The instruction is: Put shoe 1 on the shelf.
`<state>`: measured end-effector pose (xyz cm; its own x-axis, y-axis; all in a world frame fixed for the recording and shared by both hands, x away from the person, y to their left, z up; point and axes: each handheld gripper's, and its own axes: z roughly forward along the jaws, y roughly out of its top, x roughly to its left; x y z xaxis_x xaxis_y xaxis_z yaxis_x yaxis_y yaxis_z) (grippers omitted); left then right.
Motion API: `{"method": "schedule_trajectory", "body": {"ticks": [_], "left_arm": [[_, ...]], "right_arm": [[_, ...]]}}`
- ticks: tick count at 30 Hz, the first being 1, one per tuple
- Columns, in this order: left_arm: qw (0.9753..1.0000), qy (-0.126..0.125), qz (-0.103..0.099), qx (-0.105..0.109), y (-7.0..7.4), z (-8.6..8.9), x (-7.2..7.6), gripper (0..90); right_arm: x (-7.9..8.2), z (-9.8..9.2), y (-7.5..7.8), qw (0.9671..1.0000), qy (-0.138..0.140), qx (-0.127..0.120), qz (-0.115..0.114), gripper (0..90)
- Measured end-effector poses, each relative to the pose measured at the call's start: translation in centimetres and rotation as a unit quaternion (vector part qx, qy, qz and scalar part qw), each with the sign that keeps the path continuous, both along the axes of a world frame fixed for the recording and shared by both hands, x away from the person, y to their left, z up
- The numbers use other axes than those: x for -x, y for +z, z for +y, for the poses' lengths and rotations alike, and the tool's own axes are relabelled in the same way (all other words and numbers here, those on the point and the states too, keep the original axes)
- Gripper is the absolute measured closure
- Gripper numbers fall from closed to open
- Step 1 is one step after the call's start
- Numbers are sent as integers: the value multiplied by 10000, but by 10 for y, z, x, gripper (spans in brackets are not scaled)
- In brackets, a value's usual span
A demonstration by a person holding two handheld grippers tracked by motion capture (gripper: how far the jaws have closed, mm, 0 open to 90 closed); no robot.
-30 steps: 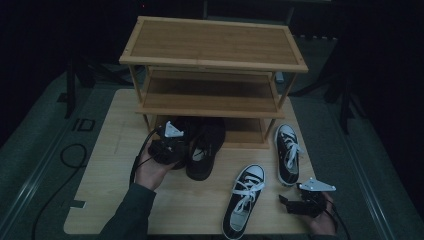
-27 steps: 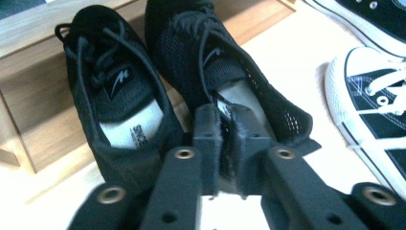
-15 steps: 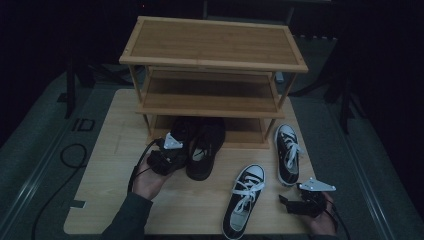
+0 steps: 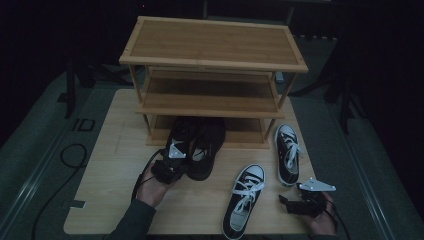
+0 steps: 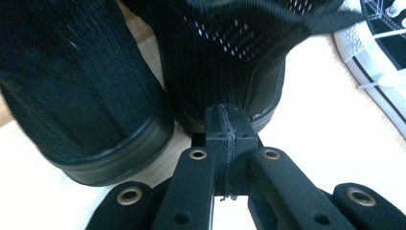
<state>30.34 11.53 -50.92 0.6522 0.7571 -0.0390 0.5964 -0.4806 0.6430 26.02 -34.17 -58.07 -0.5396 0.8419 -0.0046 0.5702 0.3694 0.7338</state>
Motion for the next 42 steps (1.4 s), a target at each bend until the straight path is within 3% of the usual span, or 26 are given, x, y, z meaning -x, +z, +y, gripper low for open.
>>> {"method": "schedule_trajectory", "body": {"ticks": [22, 32, 42], "left_arm": [[9986, -144, 459, -239, -43, -14, 3, 900], [9987, -174, 405, -267, -44, -25, 4, 900], [9985, -340, 363, -232, -42, -50, -5, 900]], "right_arm": [[0, 0, 0, 10000, 0, 0, 1, 116], [0, 0, 0, 10000, 0, 0, 1, 116], [0, 0, 0, 10000, -1, -1, 1, 116]]}}
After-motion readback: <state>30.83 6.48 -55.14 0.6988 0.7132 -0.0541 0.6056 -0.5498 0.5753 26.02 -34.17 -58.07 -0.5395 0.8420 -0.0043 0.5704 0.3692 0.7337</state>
